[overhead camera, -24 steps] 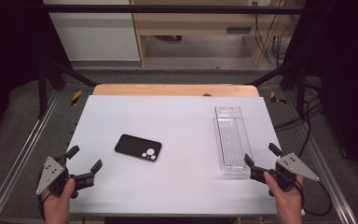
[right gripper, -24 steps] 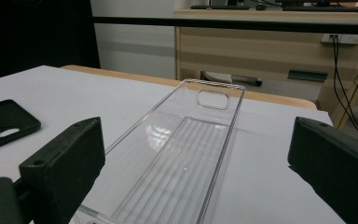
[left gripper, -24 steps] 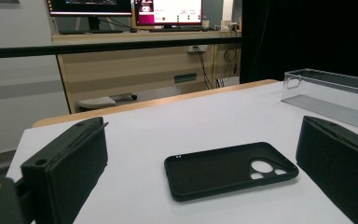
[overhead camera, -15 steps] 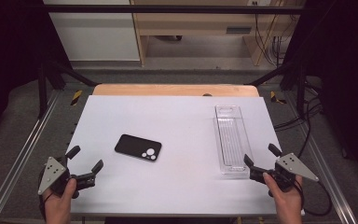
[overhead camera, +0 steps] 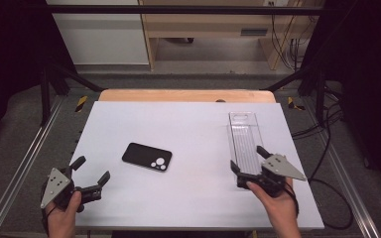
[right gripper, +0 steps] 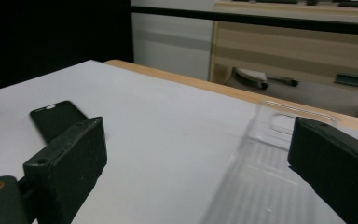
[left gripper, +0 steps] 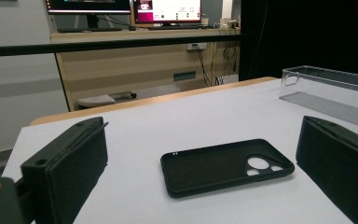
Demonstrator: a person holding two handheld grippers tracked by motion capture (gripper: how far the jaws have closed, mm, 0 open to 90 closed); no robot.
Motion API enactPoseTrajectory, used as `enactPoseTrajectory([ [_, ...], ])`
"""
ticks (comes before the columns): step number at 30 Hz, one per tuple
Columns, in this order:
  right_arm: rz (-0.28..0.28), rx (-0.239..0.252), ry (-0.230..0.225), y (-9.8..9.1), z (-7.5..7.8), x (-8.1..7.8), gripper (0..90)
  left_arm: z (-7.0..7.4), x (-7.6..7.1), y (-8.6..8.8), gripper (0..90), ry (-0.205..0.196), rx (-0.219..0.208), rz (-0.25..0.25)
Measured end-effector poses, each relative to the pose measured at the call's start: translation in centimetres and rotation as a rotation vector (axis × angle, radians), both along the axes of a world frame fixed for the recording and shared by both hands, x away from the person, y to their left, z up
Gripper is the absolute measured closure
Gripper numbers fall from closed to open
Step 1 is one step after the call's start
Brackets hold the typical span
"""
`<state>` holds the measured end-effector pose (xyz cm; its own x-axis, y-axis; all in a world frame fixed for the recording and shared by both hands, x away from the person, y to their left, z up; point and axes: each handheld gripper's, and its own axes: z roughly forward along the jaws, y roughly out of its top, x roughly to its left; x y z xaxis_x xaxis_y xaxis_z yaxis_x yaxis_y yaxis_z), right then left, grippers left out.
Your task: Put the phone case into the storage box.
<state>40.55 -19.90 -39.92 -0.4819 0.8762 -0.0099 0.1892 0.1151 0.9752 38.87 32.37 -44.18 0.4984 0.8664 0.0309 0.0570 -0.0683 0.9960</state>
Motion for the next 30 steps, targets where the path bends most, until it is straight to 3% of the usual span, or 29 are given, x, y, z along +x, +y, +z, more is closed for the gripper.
enactPoseTrajectory([
  [6, 0.101, -0.043, 0.055, 5.5, 0.8, 2.0, 5.6, -0.1, 0.0, -0.1, 2.0, 0.006, 0.008, -0.002],
  [11, 0.156, -0.061, 0.088, 8.3, 1.0, 3.3, 5.9, -0.1, 0.0, -0.1, 2.1, 0.005, 0.006, -0.004],
  [12, 0.181, -0.078, 0.108, 9.9, 1.1, 4.1, 6.0, -0.1, 0.0, -0.1, 2.0, 0.007, 0.006, -0.004],
  [15, 0.202, -0.091, 0.122, 11.0, 1.0, 4.7, 6.1, -0.1, 0.0, -0.1, 2.1, 0.006, 0.005, -0.004],
  [16, 0.225, -0.113, 0.145, 12.4, 0.8, 5.4, 6.2, 0.0, 0.0, -0.2, 2.1, 0.006, 0.007, -0.003],
  [21, 0.255, -0.154, 0.188, 14.4, 0.0, 6.8, 7.0, 0.0, 0.0, -0.2, 2.1, 0.007, 0.009, -0.006],
  [30, 0.274, -0.166, 0.269, 16.9, -1.5, 9.0, 7.5, 0.0, 0.1, -0.1, 2.1, 0.004, 0.007, -0.006],
])
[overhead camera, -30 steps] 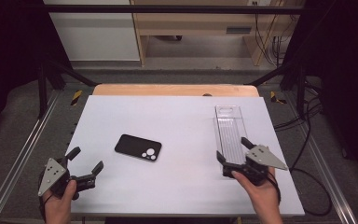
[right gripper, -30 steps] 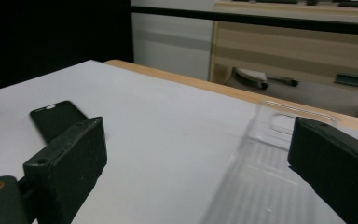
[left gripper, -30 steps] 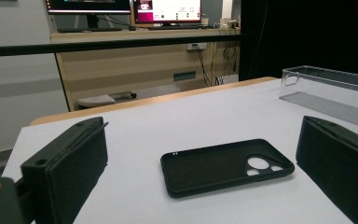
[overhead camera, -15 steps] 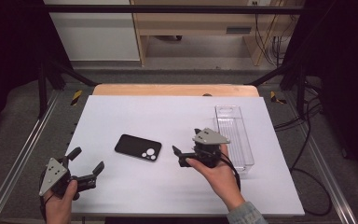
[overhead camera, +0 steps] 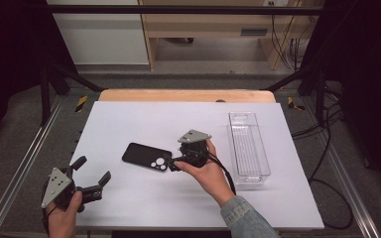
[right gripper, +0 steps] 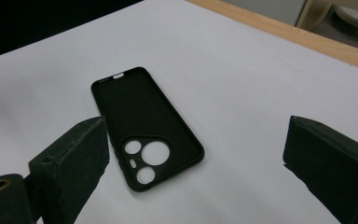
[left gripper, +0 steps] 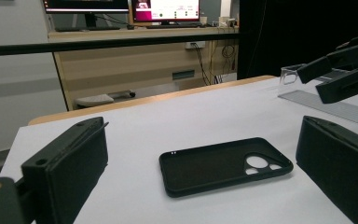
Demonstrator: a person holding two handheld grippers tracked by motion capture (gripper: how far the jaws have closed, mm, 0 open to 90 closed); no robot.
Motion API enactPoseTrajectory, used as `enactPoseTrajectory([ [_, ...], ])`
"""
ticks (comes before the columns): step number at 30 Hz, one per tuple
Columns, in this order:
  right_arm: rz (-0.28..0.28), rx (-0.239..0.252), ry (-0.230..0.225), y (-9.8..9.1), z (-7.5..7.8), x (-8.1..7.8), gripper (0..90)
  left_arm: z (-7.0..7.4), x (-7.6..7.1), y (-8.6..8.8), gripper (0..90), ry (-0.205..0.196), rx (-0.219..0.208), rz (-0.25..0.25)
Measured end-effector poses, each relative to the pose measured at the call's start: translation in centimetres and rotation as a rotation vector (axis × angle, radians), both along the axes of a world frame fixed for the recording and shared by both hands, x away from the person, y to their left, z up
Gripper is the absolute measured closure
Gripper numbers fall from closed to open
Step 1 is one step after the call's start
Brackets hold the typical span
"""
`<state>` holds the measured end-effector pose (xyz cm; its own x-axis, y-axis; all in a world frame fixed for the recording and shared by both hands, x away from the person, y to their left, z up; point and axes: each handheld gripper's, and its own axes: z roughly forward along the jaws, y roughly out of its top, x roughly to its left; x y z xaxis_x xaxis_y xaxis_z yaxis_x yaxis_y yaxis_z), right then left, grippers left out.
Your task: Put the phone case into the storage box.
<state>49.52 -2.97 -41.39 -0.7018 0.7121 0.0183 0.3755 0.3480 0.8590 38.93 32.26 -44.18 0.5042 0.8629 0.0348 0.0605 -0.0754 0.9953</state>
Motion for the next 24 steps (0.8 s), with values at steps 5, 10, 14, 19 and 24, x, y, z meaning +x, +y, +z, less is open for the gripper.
enactPoseTrajectory([
  [5, -0.004, -0.014, 0.032, 0.4, -0.6, 0.7, 14.1, 0.0, 0.0, 0.0, 2.2, 0.0, 0.0, -0.002],
  [10, 0.012, -0.04, 0.048, 0.4, -1.2, 1.3, 40.2, 0.0, 0.0, -0.1, 2.2, 0.001, 0.002, -0.003],
  [14, 0.028, -0.058, 0.04, 0.5, -1.5, 1.4, 59.8, 0.0, 0.0, -0.1, 2.2, 0.001, 0.002, -0.002],
  [19, 0.052, -0.071, 0.042, 0.8, -2.0, 1.6, 76.9, 0.0, 0.1, -0.1, 2.2, 0.003, 0.002, -0.003],
  [24, 0.086, -0.101, 0.076, 1.7, -3.1, 1.9, 90.0, -0.1, 0.1, -0.2, 2.2, 0.005, 0.0, -0.006],
])
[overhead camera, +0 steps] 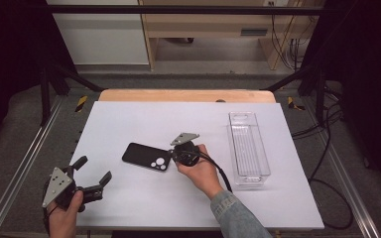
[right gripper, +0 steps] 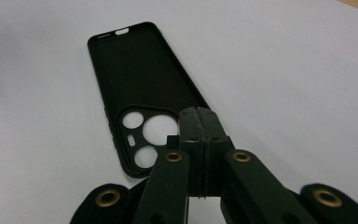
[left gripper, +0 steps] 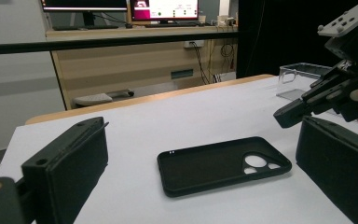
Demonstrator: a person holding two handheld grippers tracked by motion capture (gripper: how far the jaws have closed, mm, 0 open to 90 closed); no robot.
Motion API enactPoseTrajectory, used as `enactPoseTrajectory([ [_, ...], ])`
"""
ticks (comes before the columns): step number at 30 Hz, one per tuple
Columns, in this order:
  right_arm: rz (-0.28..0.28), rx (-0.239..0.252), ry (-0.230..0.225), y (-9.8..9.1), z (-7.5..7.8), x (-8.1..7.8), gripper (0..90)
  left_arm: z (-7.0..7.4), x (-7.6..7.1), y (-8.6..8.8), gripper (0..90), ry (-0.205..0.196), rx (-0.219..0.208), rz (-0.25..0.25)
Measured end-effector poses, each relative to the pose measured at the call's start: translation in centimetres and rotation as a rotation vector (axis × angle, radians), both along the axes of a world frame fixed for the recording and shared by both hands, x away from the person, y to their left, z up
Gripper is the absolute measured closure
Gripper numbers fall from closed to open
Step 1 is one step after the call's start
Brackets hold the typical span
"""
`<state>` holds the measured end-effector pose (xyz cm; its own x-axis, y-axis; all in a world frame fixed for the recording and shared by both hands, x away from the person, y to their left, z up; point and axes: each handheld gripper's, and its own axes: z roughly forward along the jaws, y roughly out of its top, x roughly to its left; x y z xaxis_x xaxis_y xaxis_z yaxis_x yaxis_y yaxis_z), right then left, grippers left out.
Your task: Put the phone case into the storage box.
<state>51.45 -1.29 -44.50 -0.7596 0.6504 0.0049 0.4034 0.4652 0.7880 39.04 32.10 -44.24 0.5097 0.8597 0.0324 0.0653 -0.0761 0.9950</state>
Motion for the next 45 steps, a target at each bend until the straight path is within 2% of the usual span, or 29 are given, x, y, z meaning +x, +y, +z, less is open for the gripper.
enactPoseTrajectory([
  [5, 0.034, -0.027, 0.009, 1.2, -0.8, 0.1, 90.0, 0.0, 0.0, -0.1, 2.2, 0.002, 0.003, -0.004],
  [11, 0.035, -0.056, 0.02, 2.3, -2.0, 0.6, 90.0, 0.0, 0.0, -0.2, 2.2, 0.002, 0.006, -0.007],
  [15, 0.03, -0.122, 0.018, 2.8, -2.6, 1.0, 90.0, 0.0, 0.0, -0.2, 2.2, 0.002, 0.006, -0.01],
  [16, 0.029, -0.126, 0.023, 2.8, -2.7, 1.1, 90.0, 0.0, 0.0, -0.2, 2.2, 0.002, 0.006, -0.01],
  [18, 0.027, -0.124, 0.034, 2.7, -2.7, 1.2, 90.0, 0.0, 0.0, -0.2, 2.2, 0.002, 0.006, -0.01],
  [24, 0.036, -0.17, 0.051, 2.5, -2.5, 0.9, 90.0, 0.0, 0.0, -0.2, 2.2, 0.003, 0.007, -0.012],
  [30, 0.032, -0.193, 0.068, 1.5, -2.2, -0.4, 90.0, 0.0, 0.0, -0.2, 2.2, 0.005, 0.008, -0.012],
  [38, 0.017, -0.182, 0.08, -0.9, -2.3, -2.8, 90.0, -0.1, 0.0, -0.3, 2.2, 0.006, 0.01, -0.013],
  [45, 0.024, -0.169, 0.079, -3.1, -2.4, -5.2, 90.0, -0.1, 0.0, -0.4, 2.2, 0.008, 0.013, -0.013],
])
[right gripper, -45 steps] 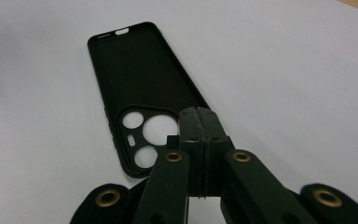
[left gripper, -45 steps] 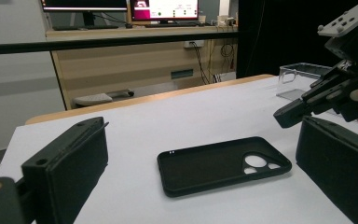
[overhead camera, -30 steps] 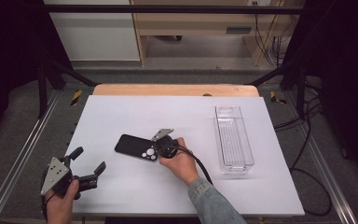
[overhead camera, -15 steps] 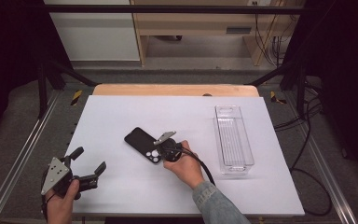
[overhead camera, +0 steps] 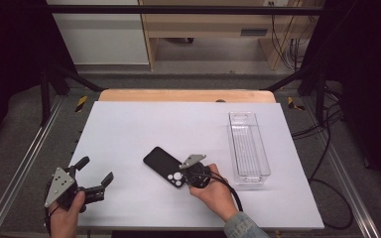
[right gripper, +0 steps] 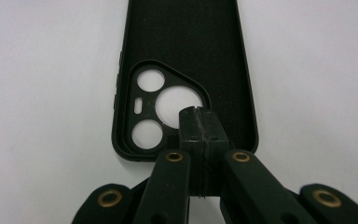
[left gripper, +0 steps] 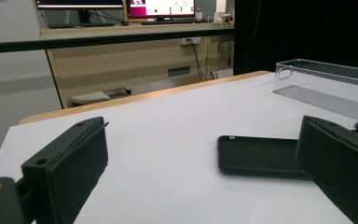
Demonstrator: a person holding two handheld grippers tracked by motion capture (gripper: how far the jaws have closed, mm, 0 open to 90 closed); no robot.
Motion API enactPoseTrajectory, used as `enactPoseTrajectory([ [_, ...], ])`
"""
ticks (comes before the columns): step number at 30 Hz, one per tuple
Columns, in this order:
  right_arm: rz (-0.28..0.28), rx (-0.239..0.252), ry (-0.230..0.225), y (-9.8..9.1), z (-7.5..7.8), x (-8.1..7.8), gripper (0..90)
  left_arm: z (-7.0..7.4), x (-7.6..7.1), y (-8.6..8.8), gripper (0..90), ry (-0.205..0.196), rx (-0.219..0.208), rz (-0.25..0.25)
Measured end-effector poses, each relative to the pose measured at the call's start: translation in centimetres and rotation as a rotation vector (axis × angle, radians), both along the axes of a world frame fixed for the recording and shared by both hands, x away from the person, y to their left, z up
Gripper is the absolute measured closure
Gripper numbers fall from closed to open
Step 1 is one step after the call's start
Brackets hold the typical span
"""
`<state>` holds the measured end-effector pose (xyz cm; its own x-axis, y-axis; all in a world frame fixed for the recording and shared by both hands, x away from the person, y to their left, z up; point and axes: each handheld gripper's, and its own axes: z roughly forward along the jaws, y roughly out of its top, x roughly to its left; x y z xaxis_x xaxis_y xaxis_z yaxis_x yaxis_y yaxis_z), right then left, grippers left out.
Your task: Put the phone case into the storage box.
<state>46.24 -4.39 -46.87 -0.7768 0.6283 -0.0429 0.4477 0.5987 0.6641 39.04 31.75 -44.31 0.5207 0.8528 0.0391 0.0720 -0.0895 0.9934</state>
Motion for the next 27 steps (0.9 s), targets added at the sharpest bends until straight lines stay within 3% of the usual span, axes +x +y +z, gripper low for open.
enactPoseTrajectory([
  [11, 0.008, 0.018, 0.022, -4.0, 0.0, -4.0, 90.0, -0.1, 0.0, 0.0, 2.2, 0.004, 0.006, 0.003],
  [21, 0.003, 0.045, 0.026, -7.4, -0.2, -6.7, 90.0, -0.2, 0.0, 0.1, 2.2, 0.01, 0.009, 0.009],
  [27, -0.002, 0.081, 0.007, -8.4, -0.5, -7.6, 90.0, -0.2, 0.0, 0.1, 2.2, 0.011, 0.011, 0.013],
])
